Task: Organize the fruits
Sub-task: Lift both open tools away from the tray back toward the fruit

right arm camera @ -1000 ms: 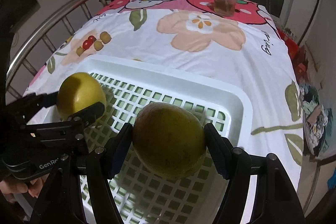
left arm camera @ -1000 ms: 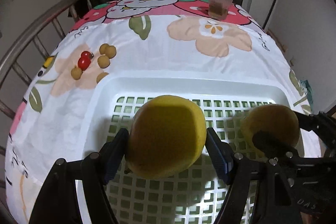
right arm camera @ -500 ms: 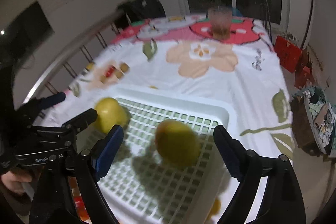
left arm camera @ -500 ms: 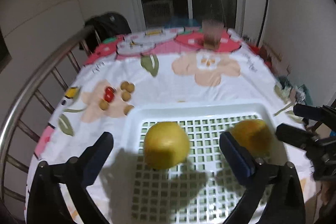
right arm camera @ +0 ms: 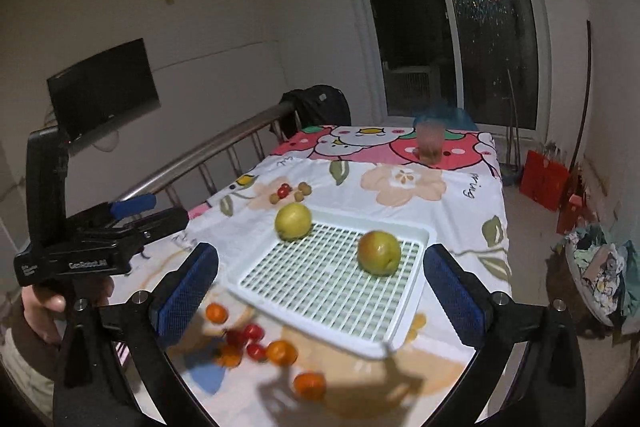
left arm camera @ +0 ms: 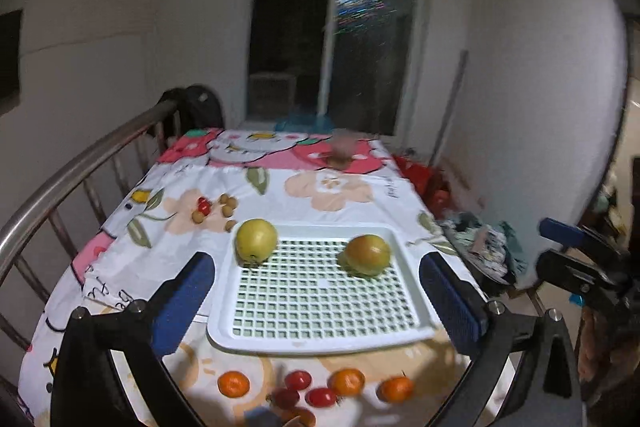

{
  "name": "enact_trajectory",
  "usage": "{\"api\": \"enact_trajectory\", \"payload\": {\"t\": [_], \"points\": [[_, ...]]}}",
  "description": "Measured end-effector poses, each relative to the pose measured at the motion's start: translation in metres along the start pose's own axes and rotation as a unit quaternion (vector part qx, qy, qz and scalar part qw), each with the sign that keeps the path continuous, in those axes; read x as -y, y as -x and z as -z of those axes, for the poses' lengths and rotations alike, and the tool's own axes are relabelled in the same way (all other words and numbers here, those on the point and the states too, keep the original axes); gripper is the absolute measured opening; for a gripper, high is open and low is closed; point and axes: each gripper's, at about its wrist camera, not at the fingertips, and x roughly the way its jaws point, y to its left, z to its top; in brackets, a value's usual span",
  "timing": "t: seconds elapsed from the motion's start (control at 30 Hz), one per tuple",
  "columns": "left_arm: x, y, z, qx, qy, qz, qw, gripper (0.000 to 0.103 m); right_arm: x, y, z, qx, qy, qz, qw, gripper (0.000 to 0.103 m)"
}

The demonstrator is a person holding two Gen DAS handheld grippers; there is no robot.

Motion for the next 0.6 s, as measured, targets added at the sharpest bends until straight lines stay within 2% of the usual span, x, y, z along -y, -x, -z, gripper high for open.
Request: {"api": "enact_trajectory", "payload": {"t": [0.1,0.23,0.43,0.6], "points": [[0.003,0.011,0.023,-0.004,-0.008,0.011,0.9999,0.103,-0.009,0.010,0.021,-0.009,0.005,0.003,1.000,0.103],[-0.006,0.002,0.053,-0.053,0.035,0.035,0.9974,0.103,-0.016,0.008,0.045,-0.033,0.001,0.010,0.999,0.103],[-0.008,-0.009,0.093,-0.077,0.035,0.002,0.9964,0.103,-0.036,0.000,0.083,-0.060,0.026,0.022,0.998,0.103],[0.000,-0.010,0.121,-0.092,0.028,0.004,0.9954,0.103,-0.037,-0.007,0.106,-0.075,0.013,0.021,0.997,0.103]]}}
